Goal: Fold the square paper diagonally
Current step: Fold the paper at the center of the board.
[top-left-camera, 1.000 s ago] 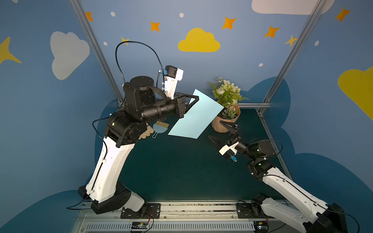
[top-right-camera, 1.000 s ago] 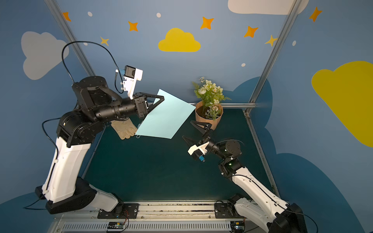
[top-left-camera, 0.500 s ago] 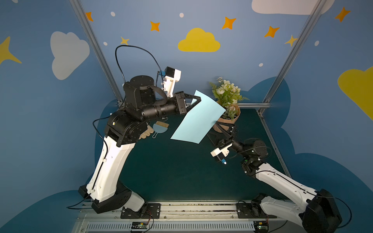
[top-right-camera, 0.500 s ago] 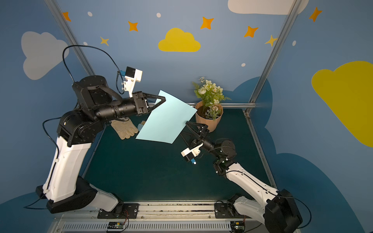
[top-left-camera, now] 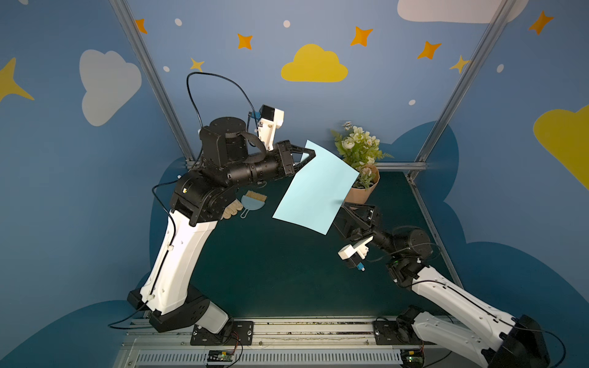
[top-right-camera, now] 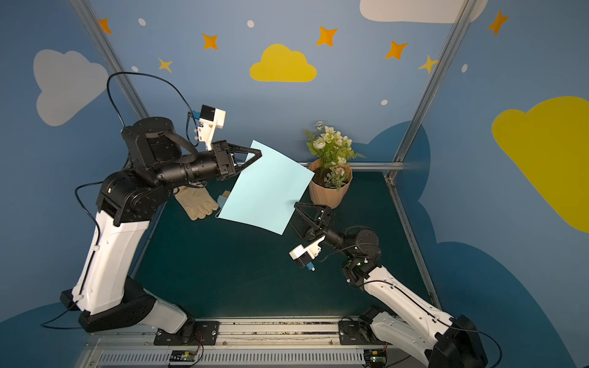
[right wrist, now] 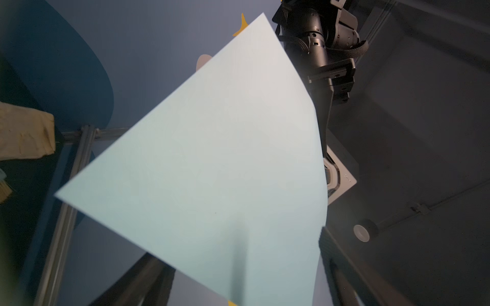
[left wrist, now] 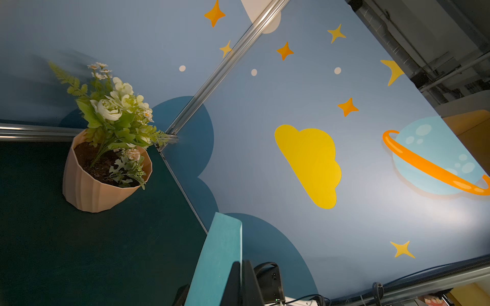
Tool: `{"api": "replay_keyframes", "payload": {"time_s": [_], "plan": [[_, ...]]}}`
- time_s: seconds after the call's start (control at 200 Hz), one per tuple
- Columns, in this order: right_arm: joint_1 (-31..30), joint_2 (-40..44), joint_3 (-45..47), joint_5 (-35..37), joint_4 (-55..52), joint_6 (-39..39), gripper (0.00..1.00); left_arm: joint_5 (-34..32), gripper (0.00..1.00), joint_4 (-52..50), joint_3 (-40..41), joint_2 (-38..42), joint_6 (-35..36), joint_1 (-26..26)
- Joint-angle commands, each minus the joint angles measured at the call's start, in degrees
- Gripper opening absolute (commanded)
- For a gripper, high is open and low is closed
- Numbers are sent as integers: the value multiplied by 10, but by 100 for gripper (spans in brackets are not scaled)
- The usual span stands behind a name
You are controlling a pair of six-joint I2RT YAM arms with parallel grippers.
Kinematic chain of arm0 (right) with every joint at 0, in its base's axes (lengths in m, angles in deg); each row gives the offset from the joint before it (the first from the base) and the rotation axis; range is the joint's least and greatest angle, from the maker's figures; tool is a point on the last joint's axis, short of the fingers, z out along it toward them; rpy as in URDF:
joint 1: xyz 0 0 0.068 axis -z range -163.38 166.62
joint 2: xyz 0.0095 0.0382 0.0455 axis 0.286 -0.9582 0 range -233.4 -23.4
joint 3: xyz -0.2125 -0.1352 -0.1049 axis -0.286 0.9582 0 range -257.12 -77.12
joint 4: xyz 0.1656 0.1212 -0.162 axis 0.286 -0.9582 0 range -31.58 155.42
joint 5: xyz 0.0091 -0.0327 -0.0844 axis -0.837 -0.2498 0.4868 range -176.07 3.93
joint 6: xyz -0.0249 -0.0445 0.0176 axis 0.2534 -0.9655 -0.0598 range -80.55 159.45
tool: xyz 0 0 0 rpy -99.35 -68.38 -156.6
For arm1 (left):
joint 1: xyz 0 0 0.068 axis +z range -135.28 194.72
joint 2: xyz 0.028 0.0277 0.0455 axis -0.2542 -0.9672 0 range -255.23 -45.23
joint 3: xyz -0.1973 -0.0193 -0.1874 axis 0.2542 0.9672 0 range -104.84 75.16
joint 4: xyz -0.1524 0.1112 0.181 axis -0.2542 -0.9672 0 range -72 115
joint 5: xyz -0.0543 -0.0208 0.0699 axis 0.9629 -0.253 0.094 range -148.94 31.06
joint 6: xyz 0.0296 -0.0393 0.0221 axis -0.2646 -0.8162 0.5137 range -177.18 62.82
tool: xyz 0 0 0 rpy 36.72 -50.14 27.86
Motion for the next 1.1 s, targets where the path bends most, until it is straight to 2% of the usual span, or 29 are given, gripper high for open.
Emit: {"api": "replay_keyframes", "payload": {"time_s": [0.0,0.145,0.551,0.716,0.846,0.966,1.091], "plan": [[-8,27,-44,-37,-170,21,70,-3,3,-18,-3,-2,23,8],[-15,19,-54,-43,-209,-21,58,-2,3,-32,-3,-4,34,9],[-24,14,-130,-54,-422,-62,0,-13,3,-68,15,-15,117,11],[-28,-5,-185,-48,-533,-33,0,-22,3,-64,73,-11,184,7],[-32,-46,-259,-32,-681,-9,0,-29,3,-31,156,4,243,-3],[-33,-86,-312,-23,-781,25,0,-17,3,46,265,34,276,-4],[-29,-137,-366,-29,-879,93,0,6,3,138,373,61,292,-5]]}}
